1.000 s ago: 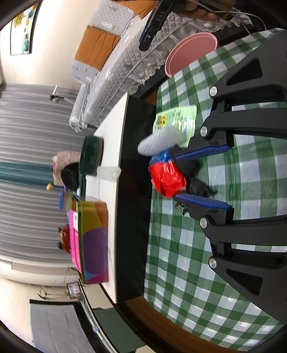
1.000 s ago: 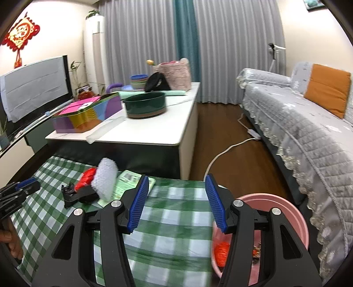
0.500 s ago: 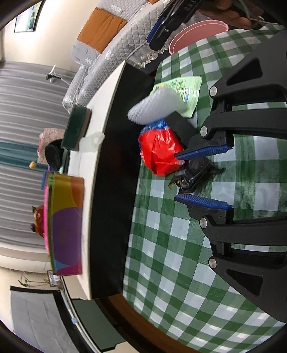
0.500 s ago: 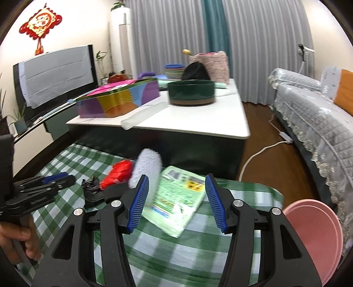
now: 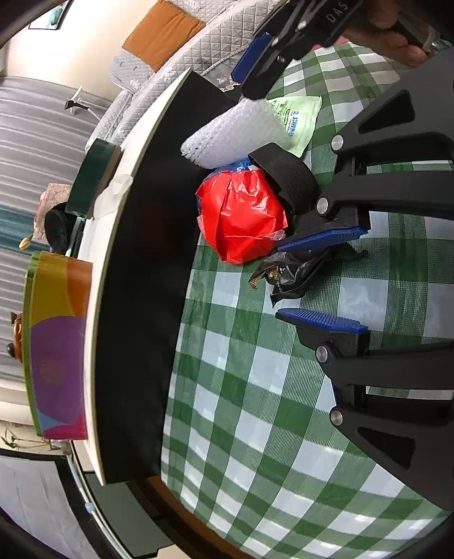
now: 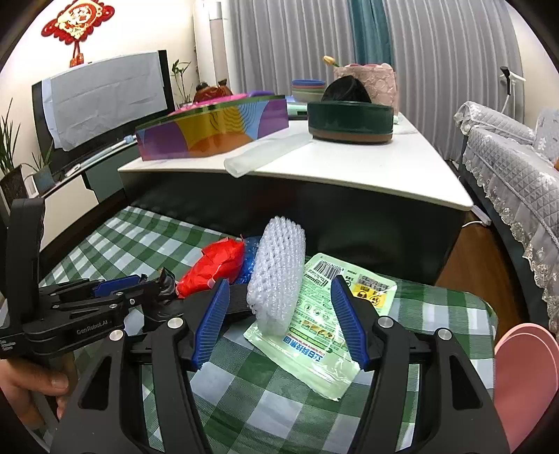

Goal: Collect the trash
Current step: 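Grasp the white mesh brush with the right gripper while the left grasps the black cloth item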

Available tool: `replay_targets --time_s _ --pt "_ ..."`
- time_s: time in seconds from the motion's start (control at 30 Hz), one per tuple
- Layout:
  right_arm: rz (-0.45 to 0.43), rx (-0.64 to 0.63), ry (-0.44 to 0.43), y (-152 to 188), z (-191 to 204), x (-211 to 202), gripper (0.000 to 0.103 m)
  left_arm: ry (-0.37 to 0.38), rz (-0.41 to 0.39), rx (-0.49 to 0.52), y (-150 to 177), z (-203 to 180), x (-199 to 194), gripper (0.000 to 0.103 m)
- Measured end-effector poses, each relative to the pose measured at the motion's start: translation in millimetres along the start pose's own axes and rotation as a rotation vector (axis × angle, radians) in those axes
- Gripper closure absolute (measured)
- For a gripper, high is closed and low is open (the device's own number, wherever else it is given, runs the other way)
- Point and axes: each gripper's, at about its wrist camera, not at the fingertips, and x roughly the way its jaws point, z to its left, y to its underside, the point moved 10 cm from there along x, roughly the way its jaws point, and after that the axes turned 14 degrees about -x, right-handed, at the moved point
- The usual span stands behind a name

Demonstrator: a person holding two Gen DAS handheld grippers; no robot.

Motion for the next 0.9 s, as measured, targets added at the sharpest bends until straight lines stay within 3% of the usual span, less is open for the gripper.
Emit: replay_targets --time_s 0.1,0.17,0.27,0.9 --pt "0.02 0.001 -0.006 4.5 1.7 9.0 0.049 -0.003 0.013 0.013 2.7 -1.9 4.0 0.069" --pt "0.034 -0.002 -0.018 7.8 4.3 13.1 0.073 -0.003 0.021 0.011 3.8 -2.4 5.4 0.074" --pt "0.046 -0.004 -0.034 11.0 5.4 13.6 0.091 0.009 0.023 0.009 3.8 -5.0 3.7 0.08" --pt "-0.051 0.031 0.051 -8.7 -19.6 -66.3 0.093 0.007 -0.095 0.089 -11.8 -24.9 -47.6 0.082"
